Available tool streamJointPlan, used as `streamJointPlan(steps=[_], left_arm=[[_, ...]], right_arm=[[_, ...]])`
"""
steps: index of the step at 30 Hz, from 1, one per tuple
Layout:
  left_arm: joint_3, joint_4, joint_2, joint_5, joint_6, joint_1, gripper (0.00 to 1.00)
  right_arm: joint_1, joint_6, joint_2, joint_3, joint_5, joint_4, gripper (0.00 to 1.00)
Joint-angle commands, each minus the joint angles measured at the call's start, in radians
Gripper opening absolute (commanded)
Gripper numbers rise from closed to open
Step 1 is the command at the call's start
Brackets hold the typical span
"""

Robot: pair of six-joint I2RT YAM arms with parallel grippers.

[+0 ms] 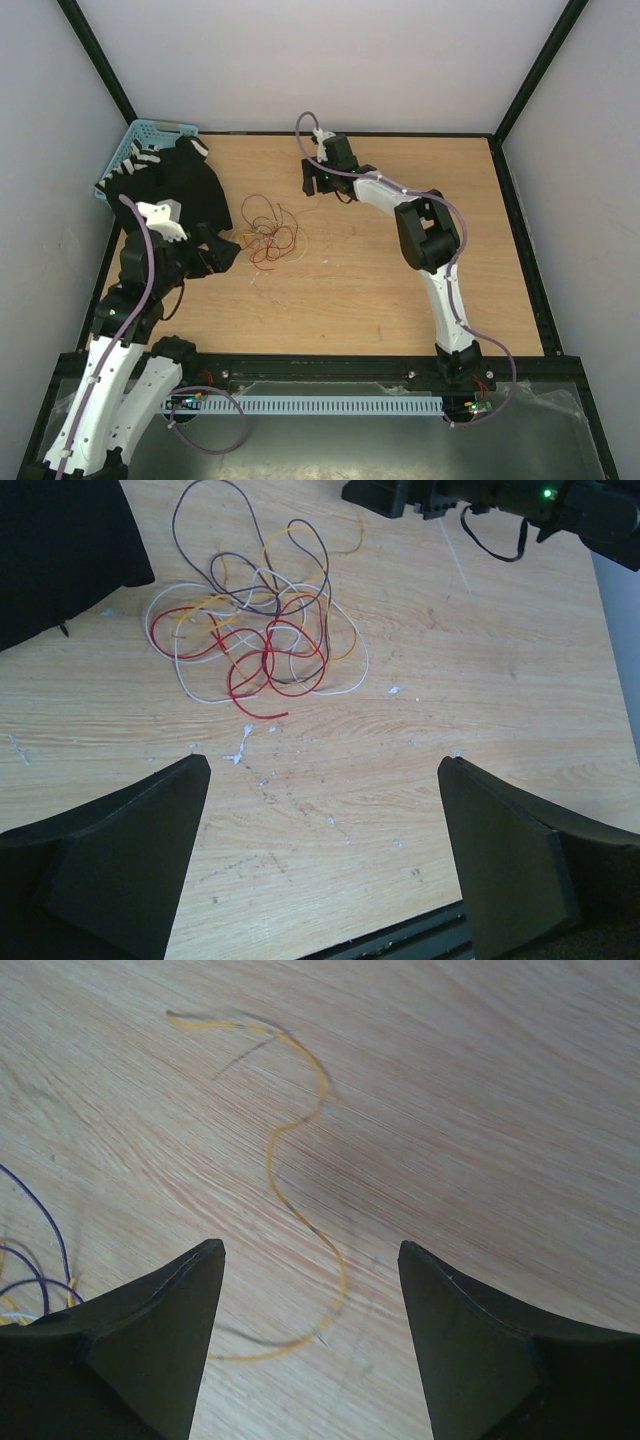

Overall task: Zip-tie the wires
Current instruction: Untie the cable at the center of the board.

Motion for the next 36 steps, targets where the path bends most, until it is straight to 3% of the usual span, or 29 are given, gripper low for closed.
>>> streamJointPlan(steps=[1, 7, 9, 19, 30, 36], left_arm=[[0.005, -0.005, 0.018, 0.024, -0.012, 0.001, 0.99], [0.008, -0.004, 0.05, 0.014, -0.007, 0.001, 0.99], [0.012, -0.003, 0.062, 0.004, 0.001, 0.001, 0.99], [0.138, -0.002, 0.136, 0.004, 0.069, 0.005, 0.99], [0.497, 0.0, 0.345, 0.202, 0.019, 0.035, 0.99], [0.674, 0.025, 0.478, 0.314, -0.126, 0.042, 0.99]], right_arm=[[0.027, -0.021, 0.068, 0.103, -0.002, -0.028, 0.8], [0.037, -0.048, 0.155, 0.192, 0.02, -0.033, 0.77], [0.039, -0.059, 0.174, 0.209, 0.027, -0.033, 0.7], [0.04, -0.122, 0.091, 0.252, 0.035, -0.074, 0.0], [0.04, -0.266, -0.326, 0.223, 0.149, -0.113, 0.0], [0.04, -0.307, -0.584, 0.048, 0.059, -0.109, 0.0]])
